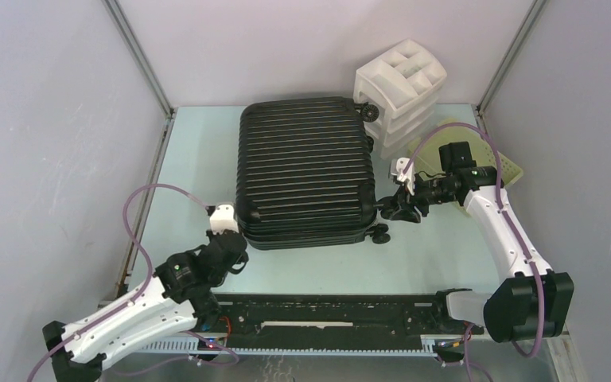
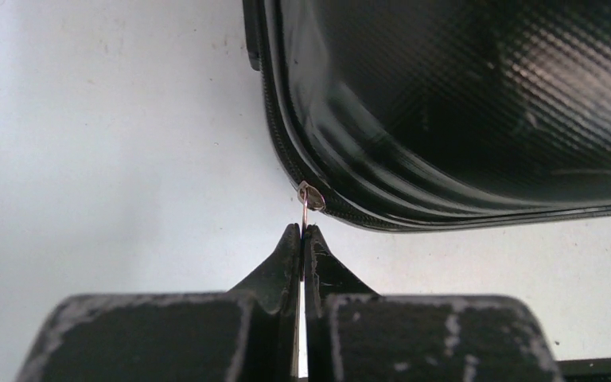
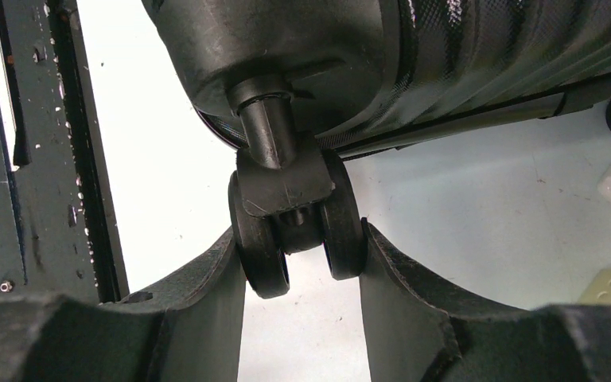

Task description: Open, take out, and arrange the luggage

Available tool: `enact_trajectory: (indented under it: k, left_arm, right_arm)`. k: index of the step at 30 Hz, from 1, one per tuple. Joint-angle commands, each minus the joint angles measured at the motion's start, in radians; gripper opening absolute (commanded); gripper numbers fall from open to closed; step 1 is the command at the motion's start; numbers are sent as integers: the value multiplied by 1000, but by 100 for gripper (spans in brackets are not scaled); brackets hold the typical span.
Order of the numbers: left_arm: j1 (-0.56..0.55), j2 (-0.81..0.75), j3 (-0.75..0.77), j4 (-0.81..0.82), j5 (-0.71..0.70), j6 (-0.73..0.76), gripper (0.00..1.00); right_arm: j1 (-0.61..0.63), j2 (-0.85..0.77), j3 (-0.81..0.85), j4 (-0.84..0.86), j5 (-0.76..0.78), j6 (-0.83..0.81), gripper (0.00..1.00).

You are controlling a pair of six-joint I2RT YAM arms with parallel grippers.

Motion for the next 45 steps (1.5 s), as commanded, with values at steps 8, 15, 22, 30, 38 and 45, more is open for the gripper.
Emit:
enact_trajectory:
  k: [8, 15, 22, 30, 38, 45]
  left_arm:
    - [285, -42, -38, 252, 37, 123, 6]
    - [321, -108, 100, 104, 99, 49, 40]
    - [321, -314, 180, 51, 195, 32, 79]
    - [406, -93, 283, 260, 322, 179, 100]
    - [997, 225, 219, 671, 1022, -10, 100]
    - [1068, 500, 211, 821, 1172, -79, 100]
  right_arm:
    - [-19, -8, 25, 38, 108, 90, 3]
    - [6, -43, 25, 31, 87, 118, 37]
    - [27, -97, 106, 9, 40, 204, 83]
    - [34, -4, 282, 222, -89, 641, 88]
    - [144, 202, 375, 592, 449, 1376, 93]
    - [183, 501, 611, 483, 531, 1508, 93]
